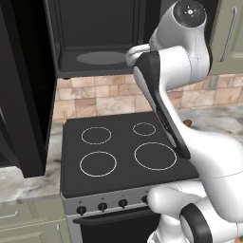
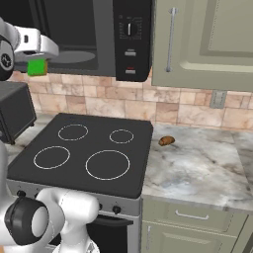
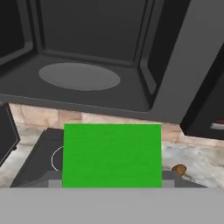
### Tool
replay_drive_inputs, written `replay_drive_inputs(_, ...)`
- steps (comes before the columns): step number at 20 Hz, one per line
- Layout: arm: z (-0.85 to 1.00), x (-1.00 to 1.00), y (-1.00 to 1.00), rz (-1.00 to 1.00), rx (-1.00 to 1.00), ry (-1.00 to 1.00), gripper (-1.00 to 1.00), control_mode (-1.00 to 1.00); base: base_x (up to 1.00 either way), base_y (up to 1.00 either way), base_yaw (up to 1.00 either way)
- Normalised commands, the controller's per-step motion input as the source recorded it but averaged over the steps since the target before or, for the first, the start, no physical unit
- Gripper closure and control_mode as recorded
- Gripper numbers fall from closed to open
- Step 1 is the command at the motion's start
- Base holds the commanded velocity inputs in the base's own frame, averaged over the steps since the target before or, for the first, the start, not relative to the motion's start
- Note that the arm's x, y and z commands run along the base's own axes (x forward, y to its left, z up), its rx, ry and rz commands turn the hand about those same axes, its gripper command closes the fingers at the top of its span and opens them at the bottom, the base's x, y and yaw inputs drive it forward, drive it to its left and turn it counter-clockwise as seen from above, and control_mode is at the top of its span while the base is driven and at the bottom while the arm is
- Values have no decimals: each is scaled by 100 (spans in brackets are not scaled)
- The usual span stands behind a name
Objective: Place the sponge inside the microwave to prepare for sanitizing.
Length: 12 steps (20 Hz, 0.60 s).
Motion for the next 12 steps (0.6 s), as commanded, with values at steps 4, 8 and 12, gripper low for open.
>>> replay_drive_inputs(4, 8, 17, 27, 0, 0, -4, 100, -100, 0, 0, 0)
replay_drive_inputs(8, 0, 37, 24, 0, 0, 0, 100, -100, 0, 0, 0)
replay_drive_inputs(12, 0, 44, 13, 0, 0, 0, 100, -100, 0, 0, 0)
